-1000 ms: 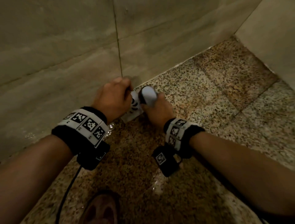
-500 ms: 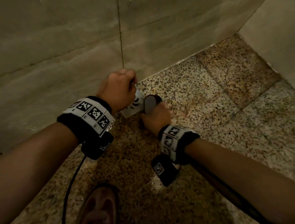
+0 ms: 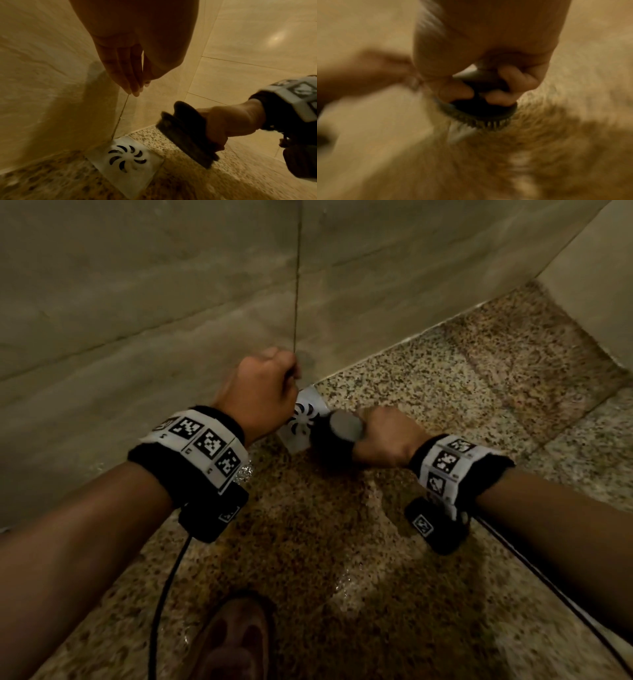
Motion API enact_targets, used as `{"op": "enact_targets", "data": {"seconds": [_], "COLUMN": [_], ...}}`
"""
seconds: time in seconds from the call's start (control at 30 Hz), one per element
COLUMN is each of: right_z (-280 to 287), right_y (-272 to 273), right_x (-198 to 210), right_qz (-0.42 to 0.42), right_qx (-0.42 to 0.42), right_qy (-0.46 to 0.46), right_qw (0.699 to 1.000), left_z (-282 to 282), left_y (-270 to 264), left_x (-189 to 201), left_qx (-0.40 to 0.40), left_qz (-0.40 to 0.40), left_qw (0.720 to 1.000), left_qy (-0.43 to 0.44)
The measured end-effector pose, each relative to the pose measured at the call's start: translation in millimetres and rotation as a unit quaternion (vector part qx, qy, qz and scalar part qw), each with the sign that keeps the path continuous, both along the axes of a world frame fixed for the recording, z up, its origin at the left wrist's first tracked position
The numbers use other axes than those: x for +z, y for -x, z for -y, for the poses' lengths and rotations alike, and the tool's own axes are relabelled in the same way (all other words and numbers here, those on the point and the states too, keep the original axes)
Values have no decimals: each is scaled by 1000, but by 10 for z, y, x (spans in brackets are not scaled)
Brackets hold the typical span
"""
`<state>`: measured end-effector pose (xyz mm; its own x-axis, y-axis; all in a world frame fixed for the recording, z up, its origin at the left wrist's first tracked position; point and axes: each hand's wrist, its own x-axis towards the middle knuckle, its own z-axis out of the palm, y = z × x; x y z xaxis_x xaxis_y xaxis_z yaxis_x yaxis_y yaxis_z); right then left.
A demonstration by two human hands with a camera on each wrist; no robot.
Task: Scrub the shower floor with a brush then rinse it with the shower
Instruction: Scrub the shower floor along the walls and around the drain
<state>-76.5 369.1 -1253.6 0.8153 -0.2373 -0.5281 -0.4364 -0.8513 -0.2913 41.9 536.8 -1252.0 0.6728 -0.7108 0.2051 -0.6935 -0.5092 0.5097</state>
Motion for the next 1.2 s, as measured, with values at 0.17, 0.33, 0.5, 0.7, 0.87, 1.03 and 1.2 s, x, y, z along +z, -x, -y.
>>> {"op": "enact_targets", "data": {"seconds": [0.17, 0.33, 0.5, 0.7, 0.87, 1.03, 1.2], "right_z": [-349, -336, -236, -446, 257, 994, 1146], "right_y": [-12, -381, -347, -7, -189, 502, 1502], "right_x": [-203, -283, -203, -303, -236, -173, -272], "right_qz": [-78, -14, 59, 2, 52, 37, 2], "right_qx": [318, 158, 134, 215, -62, -338, -524], "right_qy": [104, 125, 122, 115, 125, 43, 48], "right_qw": [939, 979, 982, 970, 989, 939, 850], "left_z": [24, -1, 3, 29, 132, 260, 646], "left_y": [16, 4, 26, 11, 121, 188, 517], "left_x": [18, 4, 68, 48, 32, -34, -95], "left_qx": [-12, 3, 0, 1, -12, -49, -130], "left_qz": [-5, -19, -22, -27, -31, -30, -83], "left_qw": [1000, 1000, 1000, 999, 997, 996, 986], "left_qy": [2, -13, -12, -36, -69, -67, -56]}}
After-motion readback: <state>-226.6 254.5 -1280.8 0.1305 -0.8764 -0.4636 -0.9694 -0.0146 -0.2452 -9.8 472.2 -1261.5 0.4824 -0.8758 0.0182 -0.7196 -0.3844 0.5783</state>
